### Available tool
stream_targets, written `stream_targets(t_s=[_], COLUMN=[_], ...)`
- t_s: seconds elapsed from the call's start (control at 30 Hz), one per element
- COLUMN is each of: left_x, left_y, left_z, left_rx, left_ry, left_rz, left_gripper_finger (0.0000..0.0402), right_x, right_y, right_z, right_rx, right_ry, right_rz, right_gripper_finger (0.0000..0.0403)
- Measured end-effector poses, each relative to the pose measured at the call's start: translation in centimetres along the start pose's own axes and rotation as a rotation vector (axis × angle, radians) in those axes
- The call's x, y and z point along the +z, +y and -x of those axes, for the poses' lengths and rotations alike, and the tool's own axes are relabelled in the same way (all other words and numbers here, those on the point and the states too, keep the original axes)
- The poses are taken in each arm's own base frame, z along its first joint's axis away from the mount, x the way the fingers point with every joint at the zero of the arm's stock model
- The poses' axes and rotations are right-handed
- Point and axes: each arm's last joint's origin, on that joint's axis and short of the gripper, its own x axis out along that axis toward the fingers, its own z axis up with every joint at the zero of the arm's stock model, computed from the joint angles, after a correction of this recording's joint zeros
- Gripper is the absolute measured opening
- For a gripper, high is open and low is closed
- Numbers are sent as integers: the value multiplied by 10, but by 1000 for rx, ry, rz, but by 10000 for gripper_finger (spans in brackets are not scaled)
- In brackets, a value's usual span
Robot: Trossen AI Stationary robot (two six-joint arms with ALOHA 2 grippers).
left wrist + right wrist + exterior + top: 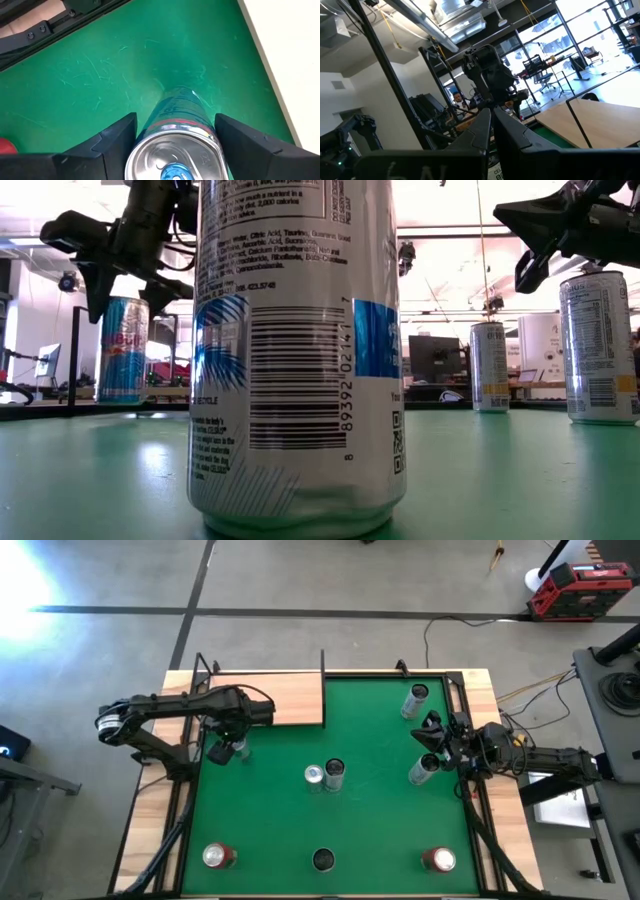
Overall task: Place canned beverage on shelf
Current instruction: Put the left blue soda can on the shelf
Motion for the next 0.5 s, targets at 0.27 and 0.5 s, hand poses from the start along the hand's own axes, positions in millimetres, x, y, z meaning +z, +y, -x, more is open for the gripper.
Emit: stream_targets(t_s=[0.27, 0.5], left_x=[0, -5], left_y=[0, -3], left_z=[0, -6], left_rx=[14, 33], left_ry=[11, -10], left_rz=[0, -8], left_gripper_finger=[247, 236], right_x=[0, 0], right_y=[0, 0], right_z=[0, 0], right_rx=[0, 0], right_ry=[0, 0], right_rz=[0, 0], right_gripper_finger=[13, 13])
